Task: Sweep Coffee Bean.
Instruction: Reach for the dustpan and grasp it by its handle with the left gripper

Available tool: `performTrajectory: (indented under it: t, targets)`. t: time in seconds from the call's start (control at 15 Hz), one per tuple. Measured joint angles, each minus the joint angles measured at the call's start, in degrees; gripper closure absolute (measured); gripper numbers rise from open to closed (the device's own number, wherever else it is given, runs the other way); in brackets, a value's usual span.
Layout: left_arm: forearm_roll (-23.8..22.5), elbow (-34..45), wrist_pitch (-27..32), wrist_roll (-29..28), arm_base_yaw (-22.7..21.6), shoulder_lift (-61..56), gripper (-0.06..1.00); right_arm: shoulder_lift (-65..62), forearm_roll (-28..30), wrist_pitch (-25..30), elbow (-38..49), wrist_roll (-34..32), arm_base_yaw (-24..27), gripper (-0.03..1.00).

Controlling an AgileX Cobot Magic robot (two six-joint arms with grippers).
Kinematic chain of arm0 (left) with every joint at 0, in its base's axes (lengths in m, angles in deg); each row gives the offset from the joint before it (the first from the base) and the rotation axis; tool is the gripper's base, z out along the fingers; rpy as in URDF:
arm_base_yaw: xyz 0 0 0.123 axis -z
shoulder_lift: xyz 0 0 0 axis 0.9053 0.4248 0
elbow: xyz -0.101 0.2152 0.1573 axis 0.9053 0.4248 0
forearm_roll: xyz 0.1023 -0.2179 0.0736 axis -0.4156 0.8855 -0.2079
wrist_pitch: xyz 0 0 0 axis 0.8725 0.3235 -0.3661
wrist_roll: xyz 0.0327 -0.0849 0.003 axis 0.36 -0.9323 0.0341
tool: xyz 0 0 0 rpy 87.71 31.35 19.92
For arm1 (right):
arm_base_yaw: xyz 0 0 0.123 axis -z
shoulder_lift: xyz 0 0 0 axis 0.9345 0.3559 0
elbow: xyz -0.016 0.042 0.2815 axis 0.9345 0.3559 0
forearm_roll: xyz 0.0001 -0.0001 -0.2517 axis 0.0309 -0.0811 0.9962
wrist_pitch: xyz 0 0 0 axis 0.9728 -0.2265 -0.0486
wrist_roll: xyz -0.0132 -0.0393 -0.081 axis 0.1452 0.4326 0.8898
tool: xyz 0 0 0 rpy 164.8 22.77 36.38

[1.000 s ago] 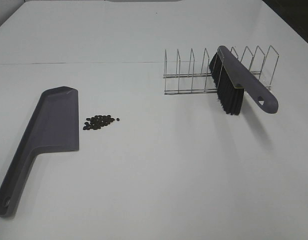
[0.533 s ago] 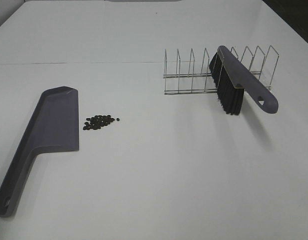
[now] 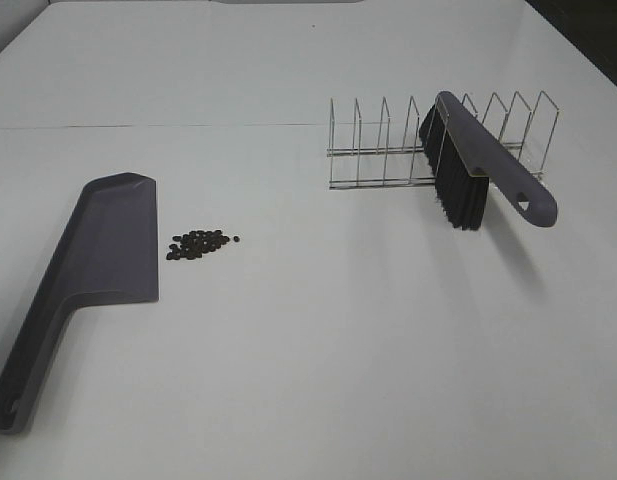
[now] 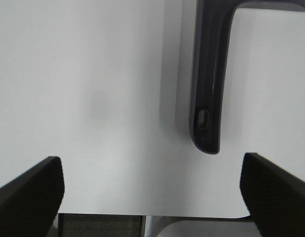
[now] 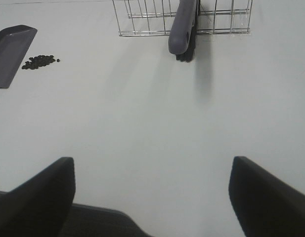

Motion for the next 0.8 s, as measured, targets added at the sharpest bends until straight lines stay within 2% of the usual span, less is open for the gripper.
performTrajectory:
  t: [0.13, 0.47, 0.6, 0.8]
  targets:
    - [0.00, -3.04, -1.60, 0.00, 0.46, 9.34, 0.06, 0.00, 0.00, 0.00, 0.00, 0.00, 0.00, 0.18]
    - [0.06, -9.45, -5.67, -2.64, 7.73, 21.08, 0.06, 0.00, 0.00, 0.00, 0.00, 0.00, 0.00, 0.18]
    - [0.06, -10.03, -8.37, -5.67, 10.14, 25.10, 0.06, 0.00, 0.00, 0.00, 0.00, 0.00, 0.00, 0.18]
    - [0.29, -10.08, -11.57, -6.65, 12.09, 30.71, 0.06, 0.00, 0.00, 0.00, 0.00, 0.00, 0.00, 0.18]
